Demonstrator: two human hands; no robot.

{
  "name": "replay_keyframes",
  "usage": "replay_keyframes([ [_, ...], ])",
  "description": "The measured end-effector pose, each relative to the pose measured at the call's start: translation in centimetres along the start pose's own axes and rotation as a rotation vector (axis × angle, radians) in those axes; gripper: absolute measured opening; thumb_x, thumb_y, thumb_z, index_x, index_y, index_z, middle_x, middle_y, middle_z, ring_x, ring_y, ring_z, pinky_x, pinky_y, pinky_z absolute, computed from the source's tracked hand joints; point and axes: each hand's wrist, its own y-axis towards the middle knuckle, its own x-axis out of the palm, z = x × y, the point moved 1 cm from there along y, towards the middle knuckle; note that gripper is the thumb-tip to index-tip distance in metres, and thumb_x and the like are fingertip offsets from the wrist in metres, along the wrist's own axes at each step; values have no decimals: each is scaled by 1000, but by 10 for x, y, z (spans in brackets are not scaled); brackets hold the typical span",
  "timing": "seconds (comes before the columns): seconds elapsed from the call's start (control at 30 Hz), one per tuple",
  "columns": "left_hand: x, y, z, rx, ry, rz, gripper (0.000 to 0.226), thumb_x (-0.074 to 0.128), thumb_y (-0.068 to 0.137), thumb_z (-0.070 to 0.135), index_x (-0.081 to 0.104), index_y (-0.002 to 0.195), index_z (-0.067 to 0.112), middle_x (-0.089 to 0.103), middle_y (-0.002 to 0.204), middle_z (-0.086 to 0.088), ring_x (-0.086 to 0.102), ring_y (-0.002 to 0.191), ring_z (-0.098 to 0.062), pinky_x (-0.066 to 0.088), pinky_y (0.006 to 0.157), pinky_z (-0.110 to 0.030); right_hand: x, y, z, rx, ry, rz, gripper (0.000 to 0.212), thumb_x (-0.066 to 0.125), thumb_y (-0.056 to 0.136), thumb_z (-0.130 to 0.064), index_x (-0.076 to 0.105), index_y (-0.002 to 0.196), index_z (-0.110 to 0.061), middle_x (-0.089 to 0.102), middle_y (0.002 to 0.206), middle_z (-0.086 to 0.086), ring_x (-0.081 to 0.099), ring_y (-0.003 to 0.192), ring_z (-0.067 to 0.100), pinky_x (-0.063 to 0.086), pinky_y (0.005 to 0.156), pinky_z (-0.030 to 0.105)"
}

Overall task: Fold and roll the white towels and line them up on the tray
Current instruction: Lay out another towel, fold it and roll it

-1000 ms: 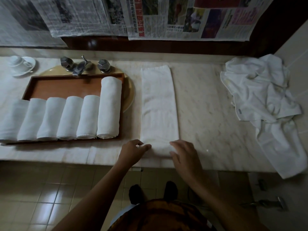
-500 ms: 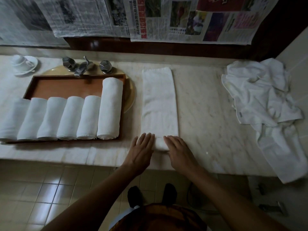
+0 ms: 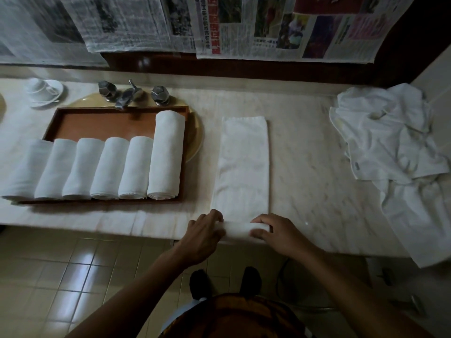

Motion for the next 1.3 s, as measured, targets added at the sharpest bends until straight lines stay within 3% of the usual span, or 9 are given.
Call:
replay_keyframes([
  [0.17, -5, 11, 3, -184, -331, 123, 27, 63, 88, 54, 60, 106, 33, 62, 109, 5, 64, 91, -14, 57, 75, -39, 11, -1, -2, 20, -89, 206, 35, 70, 93, -47, 73, 122, -28, 60, 113, -12, 52, 103, 6, 43, 89, 26],
  [0.4, -9, 22, 2, -284, -350, 193, 32, 72, 90, 50, 70, 112, 28, 63, 108, 2, 63, 95, -12, 51, 77, -29, 53, -25, -9, -250, -408, 422, 40, 73, 91, -21, 68, 130, -29, 61, 134, 0, 51, 125, 21, 51, 99, 41],
  [0.5, 0, 25, 5, -308, -124, 248, 42, 59, 93, 57, 67, 120, 25, 60, 116, 2, 58, 108, -19, 49, 85, -34, 64, -23, 0, -248, -426, 378, 61, 71, 90, -6, 56, 144, -31, 51, 151, 1, 42, 142, 28, 44, 112, 44],
  [0.63, 10, 17, 21, -52, 191, 289, 55, 39, 102, 51, 49, 147, 23, 49, 151, 0, 38, 143, -22, 31, 116, -45, 60, -10, 6, -229, -392, 322, 78, 62, 87, 10, 45, 151, -33, 42, 160, 0, 32, 150, 28, 37, 117, 43],
  [0.73, 14, 19, 23, 48, 343, 124, 76, 47, 99, 53, 22, 163, 20, 24, 169, -3, 12, 158, -27, 11, 128, -52, 46, 3, 4, -241, -376, 286, 63, 69, 89, -2, 54, 146, -26, 50, 153, -2, 41, 144, 22, 41, 115, 47],
  [0.8, 10, 26, 17, 46, 392, 59, 87, 57, 99, 48, 9, 165, 19, 15, 171, -3, 6, 159, -29, 11, 129, -49, 29, 12, -1, -193, -296, 219, 55, 68, 95, -13, 53, 145, -30, 52, 149, -9, 42, 139, 14, 41, 113, 42],
  [0.97, 1, 51, 13, 97, 392, 78, 79, 66, 92, 50, 29, 156, 21, 40, 151, -1, 41, 137, -24, 38, 115, -42, -14, 48, -16, -106, -144, 138, 41, 52, 104, -42, 53, 145, -35, 54, 149, -10, 48, 137, 12, 41, 113, 37],
  [1.13, 3, 59, 9, 105, 413, 86, 67, 62, 91, 55, 37, 147, 28, 45, 137, -3, 45, 124, -23, 41, 108, -39, -21, 108, -45, -123, -304, -10, 45, 44, 108, -42, 45, 153, -37, 30, 166, -3, 21, 154, 20, 21, 125, 40],
  [1.3, 1, 59, 6, 136, 401, 65, 66, 59, 92, 58, 34, 146, 31, 43, 135, 0, 42, 119, -22, 38, 108, -39, -16, 177, -55, -53, -715, -135, 57, 30, 107, -57, 8, 159, -52, -11, 171, -11, -12, 157, 32, 8, 120, 70],
])
